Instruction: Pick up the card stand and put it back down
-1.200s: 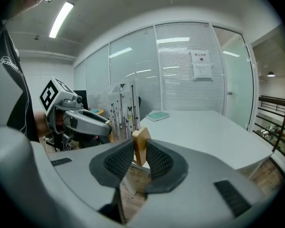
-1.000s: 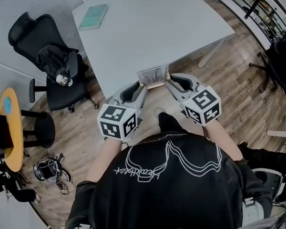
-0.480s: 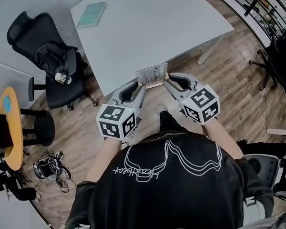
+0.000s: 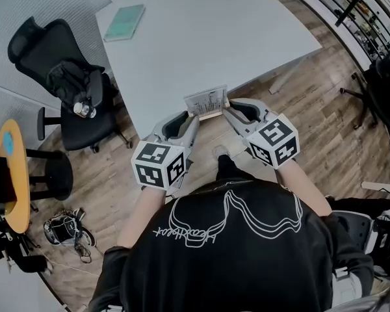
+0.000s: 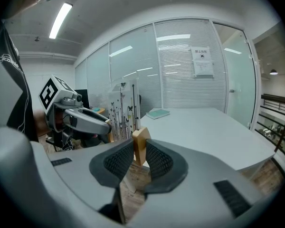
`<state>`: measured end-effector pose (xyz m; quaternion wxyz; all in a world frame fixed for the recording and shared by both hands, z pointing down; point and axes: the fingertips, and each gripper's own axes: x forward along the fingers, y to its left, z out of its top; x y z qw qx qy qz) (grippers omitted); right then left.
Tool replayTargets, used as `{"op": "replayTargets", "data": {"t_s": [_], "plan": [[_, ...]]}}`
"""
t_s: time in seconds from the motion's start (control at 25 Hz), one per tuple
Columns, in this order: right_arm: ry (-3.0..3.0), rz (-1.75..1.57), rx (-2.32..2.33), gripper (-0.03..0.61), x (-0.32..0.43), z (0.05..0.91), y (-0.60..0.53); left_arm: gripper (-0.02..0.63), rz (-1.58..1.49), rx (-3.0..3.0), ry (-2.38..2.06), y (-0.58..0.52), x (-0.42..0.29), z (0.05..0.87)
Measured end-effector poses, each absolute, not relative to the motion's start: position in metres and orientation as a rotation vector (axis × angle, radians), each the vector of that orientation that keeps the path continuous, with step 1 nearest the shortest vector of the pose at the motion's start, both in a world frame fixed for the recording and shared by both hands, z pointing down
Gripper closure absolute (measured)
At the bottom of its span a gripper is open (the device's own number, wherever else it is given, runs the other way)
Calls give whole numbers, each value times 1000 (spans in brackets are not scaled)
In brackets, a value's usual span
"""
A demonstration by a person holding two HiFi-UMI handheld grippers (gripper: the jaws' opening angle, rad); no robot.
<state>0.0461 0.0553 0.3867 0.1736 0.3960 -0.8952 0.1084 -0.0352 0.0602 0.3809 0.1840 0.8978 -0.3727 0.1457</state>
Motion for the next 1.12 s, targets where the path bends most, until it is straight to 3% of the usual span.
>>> {"op": "replayTargets", "data": {"t_s": [1.12], "plan": [[-2519, 323, 929, 499, 56, 432, -132, 507, 461, 2380, -1181, -112, -23, 425]]}}
